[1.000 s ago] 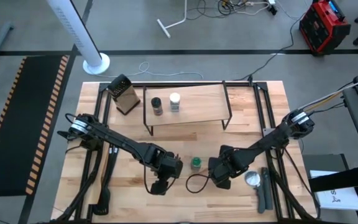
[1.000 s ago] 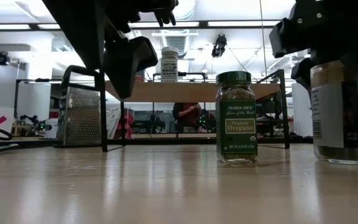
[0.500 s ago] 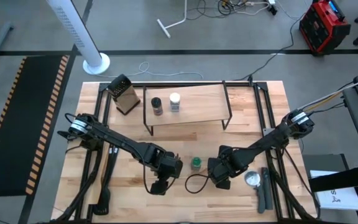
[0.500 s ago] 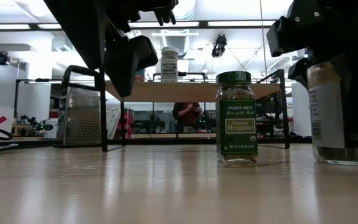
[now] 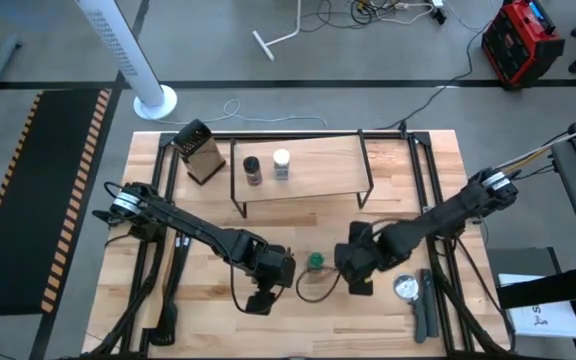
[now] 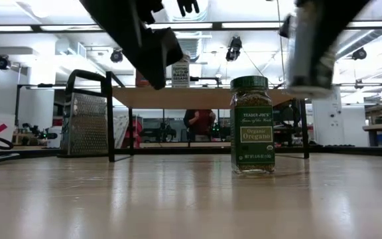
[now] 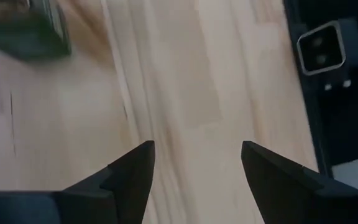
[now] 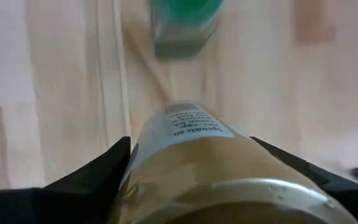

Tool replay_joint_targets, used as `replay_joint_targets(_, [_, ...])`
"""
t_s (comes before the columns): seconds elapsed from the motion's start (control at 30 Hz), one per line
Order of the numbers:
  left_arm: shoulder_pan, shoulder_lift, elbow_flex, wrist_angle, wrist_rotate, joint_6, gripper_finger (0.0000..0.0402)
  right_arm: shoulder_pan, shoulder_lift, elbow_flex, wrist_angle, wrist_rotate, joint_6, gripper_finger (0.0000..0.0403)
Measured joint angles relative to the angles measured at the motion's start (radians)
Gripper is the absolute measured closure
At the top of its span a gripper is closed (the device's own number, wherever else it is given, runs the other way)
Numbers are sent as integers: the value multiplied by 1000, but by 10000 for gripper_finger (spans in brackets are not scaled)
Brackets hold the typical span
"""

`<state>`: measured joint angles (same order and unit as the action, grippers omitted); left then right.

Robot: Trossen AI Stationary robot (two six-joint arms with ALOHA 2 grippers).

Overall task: Shelf spices
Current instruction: Put the brown seasoning bottle on the shelf

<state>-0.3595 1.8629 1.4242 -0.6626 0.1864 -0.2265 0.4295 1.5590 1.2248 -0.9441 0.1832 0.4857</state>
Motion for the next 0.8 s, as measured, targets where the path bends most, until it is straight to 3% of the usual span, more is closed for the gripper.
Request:
replay_joint_targets(0.4, [0, 0, -4, 59, 7, 26, 178, -296, -45, 237, -184, 24, -318, 145])
replay_joint_targets(0.8, [-20, -4, -115, 230, 9, -4, 184, -621, -39, 390, -258, -88, -530, 145])
